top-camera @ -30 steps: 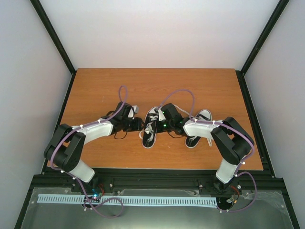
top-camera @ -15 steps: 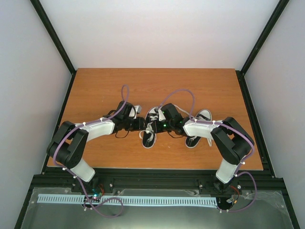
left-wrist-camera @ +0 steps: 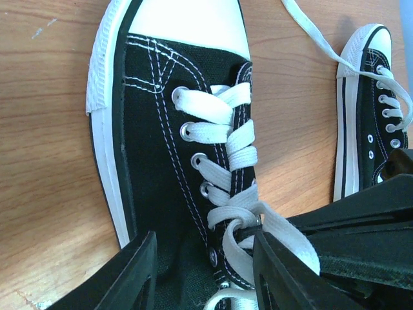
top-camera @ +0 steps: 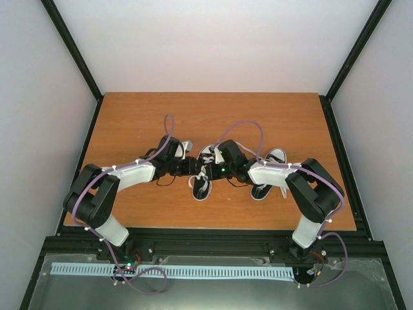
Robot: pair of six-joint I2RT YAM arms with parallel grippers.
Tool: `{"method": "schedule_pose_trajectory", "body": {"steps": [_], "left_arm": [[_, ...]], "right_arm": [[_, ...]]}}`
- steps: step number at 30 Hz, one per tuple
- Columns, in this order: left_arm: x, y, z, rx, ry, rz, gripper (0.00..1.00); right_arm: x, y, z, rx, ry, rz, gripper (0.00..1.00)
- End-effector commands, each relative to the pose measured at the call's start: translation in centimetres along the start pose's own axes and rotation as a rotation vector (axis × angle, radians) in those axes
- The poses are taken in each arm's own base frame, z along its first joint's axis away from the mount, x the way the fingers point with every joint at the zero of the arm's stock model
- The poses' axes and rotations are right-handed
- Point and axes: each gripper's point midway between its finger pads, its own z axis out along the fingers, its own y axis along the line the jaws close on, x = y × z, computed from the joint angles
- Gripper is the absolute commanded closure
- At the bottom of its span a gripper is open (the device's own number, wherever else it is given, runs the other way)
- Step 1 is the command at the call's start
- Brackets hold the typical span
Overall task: Tie the shoes
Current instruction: Cross the shoelace with the shoelace.
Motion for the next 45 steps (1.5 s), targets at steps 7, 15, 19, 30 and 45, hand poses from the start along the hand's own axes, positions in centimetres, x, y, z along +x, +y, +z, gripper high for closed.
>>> {"method": "schedule_pose_trajectory", "body": {"steps": [7,15,19,30,45], "left_arm": [[-1.4,-0.4,-0.7,0.011,-0.056,-0.027,0.58],[-1.6,-0.6,-0.9,0.023,-0.075,-0.033,0.57],[-1.6,-1.1,-0.8,0.05,-0.072,-0.026,0.57],[-1.5,-1.3,-0.6,0.071,-0.063,-0.03,0.54],[-1.2,-1.8,-0.2,0.11,-0.039,-0.036,0.46]], "right_arm": [[0.0,0.1,0.2,0.01,0.0,-0.004,0.97],[0.1,0.0,0.3,0.01,0.003,-0.003,0.97],[0.1,0.1,0.3,0.007,0.004,-0.004,0.97],[0.1,0.1,0.3,0.007,0.003,-0.004,0.97],[0.1,0.1,0.3,0.006,0.006,-0.005,0.97]]}}
